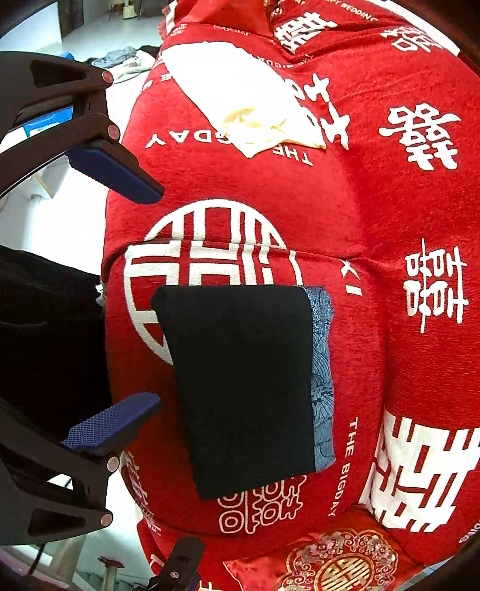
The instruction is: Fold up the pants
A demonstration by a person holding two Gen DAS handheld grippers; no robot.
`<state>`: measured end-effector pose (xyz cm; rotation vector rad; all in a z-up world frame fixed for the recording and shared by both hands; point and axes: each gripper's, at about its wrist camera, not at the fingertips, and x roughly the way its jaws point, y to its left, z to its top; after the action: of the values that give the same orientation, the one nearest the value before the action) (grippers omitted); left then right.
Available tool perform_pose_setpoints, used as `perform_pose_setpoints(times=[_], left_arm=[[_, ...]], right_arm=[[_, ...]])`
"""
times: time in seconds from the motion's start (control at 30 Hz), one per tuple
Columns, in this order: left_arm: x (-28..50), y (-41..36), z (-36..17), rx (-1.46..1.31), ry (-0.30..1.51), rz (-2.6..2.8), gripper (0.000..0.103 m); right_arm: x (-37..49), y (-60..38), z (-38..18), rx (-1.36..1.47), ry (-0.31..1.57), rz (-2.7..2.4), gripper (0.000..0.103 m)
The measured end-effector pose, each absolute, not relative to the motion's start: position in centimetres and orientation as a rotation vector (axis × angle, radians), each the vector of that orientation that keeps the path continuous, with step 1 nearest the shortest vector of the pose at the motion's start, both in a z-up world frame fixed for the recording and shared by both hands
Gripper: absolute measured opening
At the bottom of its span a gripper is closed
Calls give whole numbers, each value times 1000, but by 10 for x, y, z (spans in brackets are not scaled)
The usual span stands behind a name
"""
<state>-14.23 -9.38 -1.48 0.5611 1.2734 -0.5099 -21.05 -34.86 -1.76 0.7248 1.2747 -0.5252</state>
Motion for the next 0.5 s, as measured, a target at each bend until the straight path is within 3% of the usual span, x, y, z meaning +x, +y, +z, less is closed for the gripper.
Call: perform_pose_setpoints(times=[0.5], left_arm=[[-148,-88,12,569,1237,-512,103]], right_arm=[[-205,-326,16,626,1286,-538,103]])
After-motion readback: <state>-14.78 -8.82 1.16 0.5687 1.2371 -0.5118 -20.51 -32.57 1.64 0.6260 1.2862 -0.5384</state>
